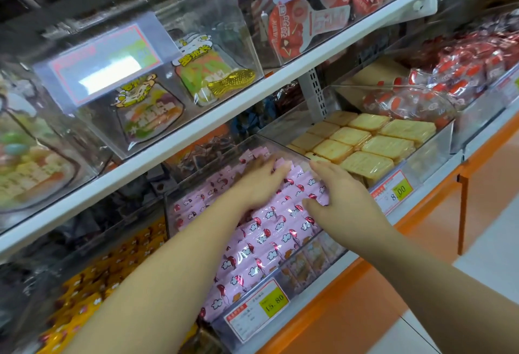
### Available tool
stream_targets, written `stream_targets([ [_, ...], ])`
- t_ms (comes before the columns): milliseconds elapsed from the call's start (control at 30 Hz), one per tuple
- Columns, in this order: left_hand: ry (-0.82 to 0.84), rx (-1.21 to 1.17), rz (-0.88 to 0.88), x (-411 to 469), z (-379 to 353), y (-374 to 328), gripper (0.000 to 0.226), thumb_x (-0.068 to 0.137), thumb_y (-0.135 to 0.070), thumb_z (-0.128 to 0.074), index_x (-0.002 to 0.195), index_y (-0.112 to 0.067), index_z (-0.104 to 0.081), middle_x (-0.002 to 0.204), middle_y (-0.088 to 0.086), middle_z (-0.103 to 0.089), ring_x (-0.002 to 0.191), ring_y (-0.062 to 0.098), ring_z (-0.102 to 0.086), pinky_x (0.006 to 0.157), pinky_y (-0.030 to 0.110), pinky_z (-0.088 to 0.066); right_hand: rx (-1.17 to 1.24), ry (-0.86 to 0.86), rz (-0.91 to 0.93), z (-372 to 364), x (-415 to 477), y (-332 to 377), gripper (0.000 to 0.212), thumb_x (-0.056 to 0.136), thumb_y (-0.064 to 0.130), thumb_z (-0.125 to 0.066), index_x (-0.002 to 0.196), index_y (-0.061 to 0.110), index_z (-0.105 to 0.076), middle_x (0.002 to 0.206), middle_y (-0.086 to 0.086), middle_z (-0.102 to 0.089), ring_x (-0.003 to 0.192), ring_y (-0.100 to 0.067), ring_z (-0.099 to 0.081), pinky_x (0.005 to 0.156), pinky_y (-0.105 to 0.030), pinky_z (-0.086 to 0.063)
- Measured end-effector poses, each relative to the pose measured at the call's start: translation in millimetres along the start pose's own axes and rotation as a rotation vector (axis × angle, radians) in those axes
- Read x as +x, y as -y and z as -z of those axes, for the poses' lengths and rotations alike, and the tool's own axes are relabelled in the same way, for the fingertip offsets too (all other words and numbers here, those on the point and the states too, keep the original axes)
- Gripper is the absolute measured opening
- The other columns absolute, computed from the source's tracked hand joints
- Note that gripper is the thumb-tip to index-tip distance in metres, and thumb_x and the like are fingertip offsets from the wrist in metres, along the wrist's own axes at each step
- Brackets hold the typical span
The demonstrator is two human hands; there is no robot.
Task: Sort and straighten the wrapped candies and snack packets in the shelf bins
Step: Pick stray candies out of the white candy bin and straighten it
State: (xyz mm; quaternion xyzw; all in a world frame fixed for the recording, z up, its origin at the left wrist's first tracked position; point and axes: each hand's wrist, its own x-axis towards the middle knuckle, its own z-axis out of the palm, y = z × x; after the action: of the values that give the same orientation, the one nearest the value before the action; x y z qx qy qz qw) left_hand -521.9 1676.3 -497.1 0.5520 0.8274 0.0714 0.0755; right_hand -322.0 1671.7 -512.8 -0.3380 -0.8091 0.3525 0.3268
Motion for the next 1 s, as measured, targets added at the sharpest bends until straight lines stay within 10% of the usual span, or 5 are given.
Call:
stream_targets([
  [267,0.131,0.205,0.075,9.9,0.0,1.0,0.064,0.097,-0.051,-0.021,0.151,-0.024,0.000,0.159,0.001,0.003,0.146,0.025,-0.001,0.117,0.051,-0.007,-0.037,-0.005,-0.002,0.2,-1.0,0.6,0.064,0.091,0.027,-0.057,0.147,0.017,-0.027,0.153,0.000,-0.025,0.137,-0.018,-0.030,0.107,-0.030,-0.030],
  [500,-0.094,0.018,-0.030,-42.2,7.4,-3.9,0.056,0.100,-0.045,-0.029,0.148,-0.017,-0.026,0.153,0.009,-0.030,0.138,0.026,-0.032,0.112,0.042,-0.028,-0.227,-0.086,0.173,-11.4,-14.8,20.4,0.047,0.092,0.025,-0.054,0.137,0.017,-0.044,0.152,-0.005,-0.027,0.140,-0.022,-0.021,0.111,-0.034,-0.022],
  [667,0.063,0.186,0.024,-103.9,6.7,0.4,0.056,0.100,-0.048,-0.019,0.150,-0.023,-0.016,0.158,0.009,-0.011,0.145,0.025,-0.009,0.117,0.046,-0.011,-0.463,0.091,0.299,-30.0,-26.1,27.9,0.049,0.087,0.039,-0.034,0.114,0.011,-0.063,0.118,-0.014,-0.063,0.113,-0.036,-0.056,0.092,-0.046,-0.044],
  [800,0.111,0.144,0.018,-133.3,-0.8,4.6,0.058,0.098,-0.054,-0.015,0.150,-0.031,-0.005,0.160,0.003,0.001,0.146,0.024,0.000,0.118,0.047,-0.005,-0.593,0.170,0.252,-33.6,-28.3,25.8,0.049,0.098,0.042,-0.026,0.140,0.021,-0.038,0.145,-0.002,-0.039,0.137,-0.021,-0.028,0.109,-0.037,-0.024],
  [1000,0.053,0.157,0.022,-152.6,-4.6,-0.8,0.056,0.100,-0.050,-0.015,0.151,-0.029,-0.008,0.159,0.003,-0.005,0.146,0.026,-0.005,0.118,0.047,-0.006,-0.612,0.182,0.319,-29.5,-28.3,20.4,0.040,0.095,0.033,-0.044,0.133,0.020,-0.049,0.131,-0.001,-0.053,0.126,-0.023,-0.041,0.104,-0.037,-0.033],
])
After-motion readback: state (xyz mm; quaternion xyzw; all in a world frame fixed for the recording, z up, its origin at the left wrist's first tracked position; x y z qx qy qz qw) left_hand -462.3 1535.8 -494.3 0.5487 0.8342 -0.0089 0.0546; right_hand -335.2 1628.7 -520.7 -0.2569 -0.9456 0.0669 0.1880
